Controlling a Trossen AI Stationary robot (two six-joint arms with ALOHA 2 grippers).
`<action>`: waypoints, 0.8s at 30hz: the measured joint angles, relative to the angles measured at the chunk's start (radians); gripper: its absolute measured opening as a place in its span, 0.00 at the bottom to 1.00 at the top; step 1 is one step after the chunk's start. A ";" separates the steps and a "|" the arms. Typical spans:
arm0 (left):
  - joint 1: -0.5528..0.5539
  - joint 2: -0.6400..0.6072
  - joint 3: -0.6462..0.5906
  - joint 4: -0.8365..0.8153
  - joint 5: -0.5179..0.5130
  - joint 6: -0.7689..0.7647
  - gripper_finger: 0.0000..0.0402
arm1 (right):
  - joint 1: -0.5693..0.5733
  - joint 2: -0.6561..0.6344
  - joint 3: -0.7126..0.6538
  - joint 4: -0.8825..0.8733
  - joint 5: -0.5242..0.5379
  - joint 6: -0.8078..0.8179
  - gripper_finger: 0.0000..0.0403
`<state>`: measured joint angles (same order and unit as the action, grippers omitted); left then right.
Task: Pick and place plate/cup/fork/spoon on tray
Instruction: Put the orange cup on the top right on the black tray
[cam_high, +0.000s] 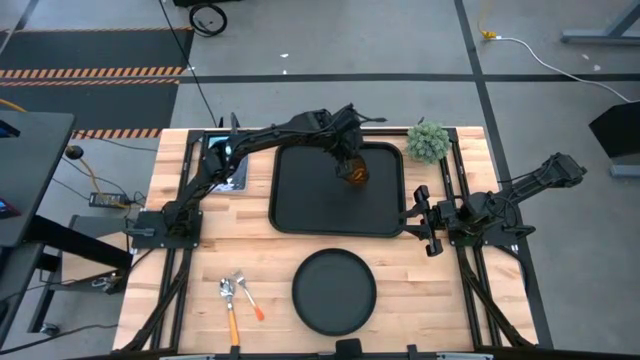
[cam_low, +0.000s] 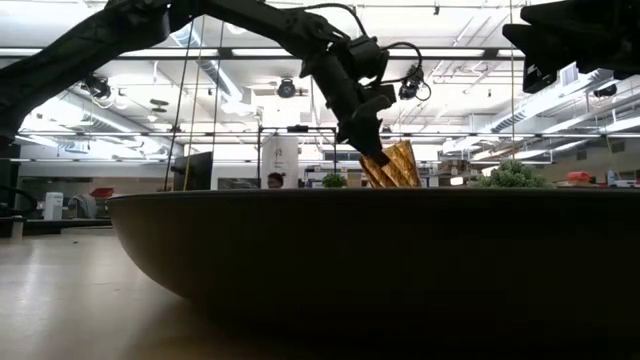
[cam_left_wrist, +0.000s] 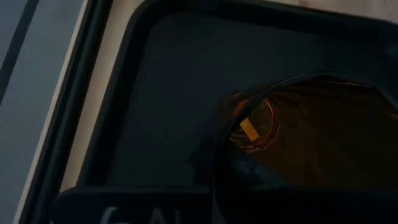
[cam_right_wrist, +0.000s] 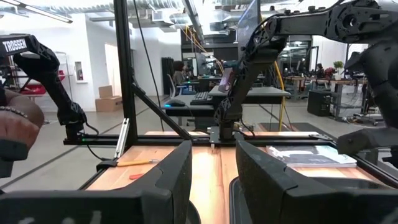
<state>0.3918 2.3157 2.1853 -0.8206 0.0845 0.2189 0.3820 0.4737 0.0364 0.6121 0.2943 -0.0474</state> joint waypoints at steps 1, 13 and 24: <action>0.002 0.000 0.000 0.000 0.000 0.002 0.03 | 0.000 0.000 0.000 0.000 0.000 0.000 0.33; 0.011 -0.002 0.000 0.005 -0.063 0.056 0.05 | 0.000 0.000 0.000 0.000 0.000 0.000 0.33; 0.026 0.017 -0.001 -0.060 -0.069 0.081 0.10 | 0.000 0.000 0.000 0.000 0.000 0.000 0.33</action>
<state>0.4183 2.3324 2.1841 -0.8808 0.0154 0.2996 0.3821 0.4736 0.0364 0.6122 0.2943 -0.0472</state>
